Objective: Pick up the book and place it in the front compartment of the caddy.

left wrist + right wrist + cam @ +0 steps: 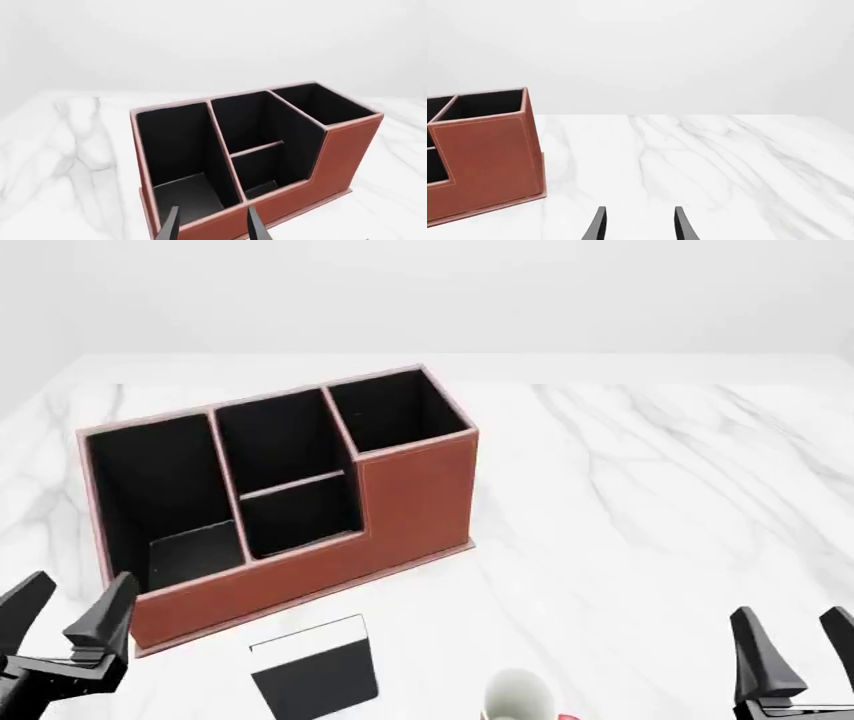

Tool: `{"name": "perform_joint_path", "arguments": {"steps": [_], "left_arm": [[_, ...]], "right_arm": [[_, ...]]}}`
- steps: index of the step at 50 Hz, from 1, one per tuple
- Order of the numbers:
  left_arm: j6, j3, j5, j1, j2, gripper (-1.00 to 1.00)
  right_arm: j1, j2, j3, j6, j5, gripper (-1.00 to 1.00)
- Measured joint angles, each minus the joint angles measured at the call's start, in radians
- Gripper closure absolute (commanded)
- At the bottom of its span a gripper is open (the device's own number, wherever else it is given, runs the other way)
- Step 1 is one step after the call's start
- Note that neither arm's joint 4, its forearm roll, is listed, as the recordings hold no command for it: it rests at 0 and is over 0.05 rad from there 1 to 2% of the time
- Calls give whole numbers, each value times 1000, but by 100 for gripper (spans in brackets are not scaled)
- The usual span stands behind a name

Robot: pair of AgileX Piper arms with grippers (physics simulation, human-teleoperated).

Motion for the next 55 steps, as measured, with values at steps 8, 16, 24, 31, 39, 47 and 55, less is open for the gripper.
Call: {"name": "perform_joint_path", "arguments": {"steps": [8, 16, 24, 31, 39, 47, 55], "left_arm": [[8, -117, 79, -31, 86, -100], [33, -249, 195, -65, 146, -100], [50, -377, 315, -107, 210, -100], [60, -478, 415, -149, 277, -100], [78, -574, 522, -208, 352, -100], [105, -662, 627, -249, 411, -100], [121, -761, 729, -292, 466, -100]], "right_arm": [[0, 0, 0, 0, 0, -100], [0, 0, 0, 0, 0, -100], [0, 0, 0, 0, 0, -100], [0, 0, 0, 0, 0, -100], [0, 0, 0, 0, 0, -100], [0, 0, 0, 0, 0, -100], [0, 0, 0, 0, 0, -100]]}}
